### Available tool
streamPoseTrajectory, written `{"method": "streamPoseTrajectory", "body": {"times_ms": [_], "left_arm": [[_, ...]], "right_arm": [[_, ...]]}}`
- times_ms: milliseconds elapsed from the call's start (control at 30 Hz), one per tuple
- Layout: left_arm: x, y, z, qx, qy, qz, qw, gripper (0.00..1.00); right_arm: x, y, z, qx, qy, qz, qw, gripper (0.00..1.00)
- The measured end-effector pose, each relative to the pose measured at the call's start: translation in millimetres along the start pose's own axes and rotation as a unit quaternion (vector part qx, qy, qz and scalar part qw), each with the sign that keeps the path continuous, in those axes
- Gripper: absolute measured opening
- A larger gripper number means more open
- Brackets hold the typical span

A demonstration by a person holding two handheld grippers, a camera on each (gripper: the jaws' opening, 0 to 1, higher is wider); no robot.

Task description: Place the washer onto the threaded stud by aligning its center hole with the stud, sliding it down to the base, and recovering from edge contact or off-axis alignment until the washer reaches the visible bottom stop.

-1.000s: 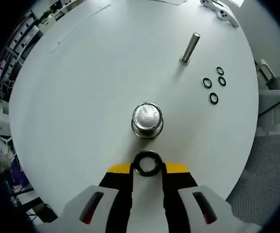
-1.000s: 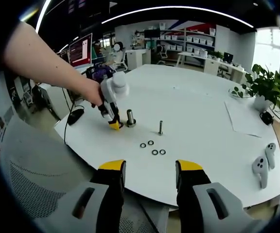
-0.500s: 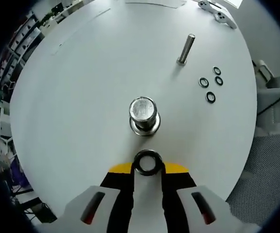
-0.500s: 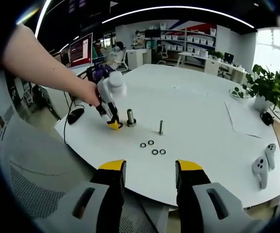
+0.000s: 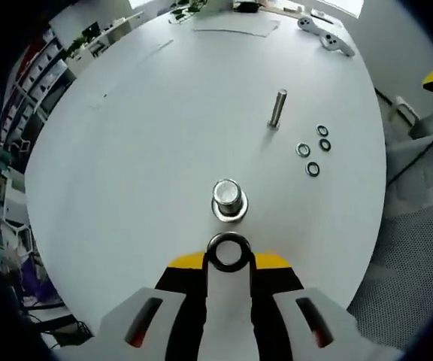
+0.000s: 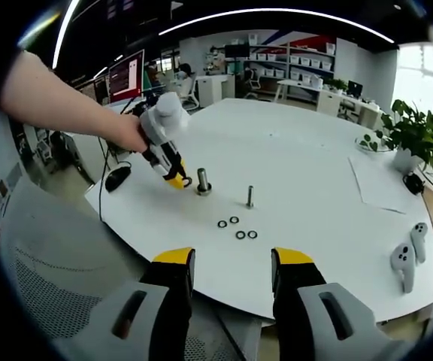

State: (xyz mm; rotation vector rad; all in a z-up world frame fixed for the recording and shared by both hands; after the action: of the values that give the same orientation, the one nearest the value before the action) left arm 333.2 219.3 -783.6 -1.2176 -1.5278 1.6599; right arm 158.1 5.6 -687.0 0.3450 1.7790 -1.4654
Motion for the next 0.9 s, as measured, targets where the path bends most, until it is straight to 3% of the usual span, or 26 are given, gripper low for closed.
{"method": "streamPoseTrajectory", "body": {"times_ms": [167, 367, 567, 900], "left_arm": [[-8.4, -15.4, -4.2, -0.007, 0.006, 0.014, 0.9999, 0.19], [-30.7, -29.1, -0.8, -0.014, 0.03, 0.037, 0.9988, 0.19], [-46.9, -20.3, -1.0, -0.015, 0.05, 0.033, 0.9981, 0.19], [-49.9, -8.0, 0.9, -0.007, 0.063, 0.013, 0.9979, 0.19]], "right_arm": [[-0.2, 0.1, -0.3, -0.001, -0.001, 0.0, 1.0, 0.43], [0.0, 0.4, -0.2, -0.001, -0.002, -0.001, 1.0, 0.43], [0.1, 0.1, -0.1, -0.001, -0.001, -0.001, 1.0, 0.43], [0.1, -0.5, 0.6, 0.001, -0.001, 0.0, 1.0, 0.43]]}}
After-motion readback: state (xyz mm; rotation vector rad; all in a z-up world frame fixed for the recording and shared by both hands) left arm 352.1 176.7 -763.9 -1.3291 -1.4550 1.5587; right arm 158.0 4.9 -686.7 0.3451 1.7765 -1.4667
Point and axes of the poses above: the point that each gripper's makers call its tool centre point, and the gripper's own axes: y roughly forward along the fingers, z roughly to its right, x roughly out of its underside, the point moved 4 cm from there along -y, roughly backward along the fingers, and after that the axes turned 4 degrees about -z, right-handed, at the moved point
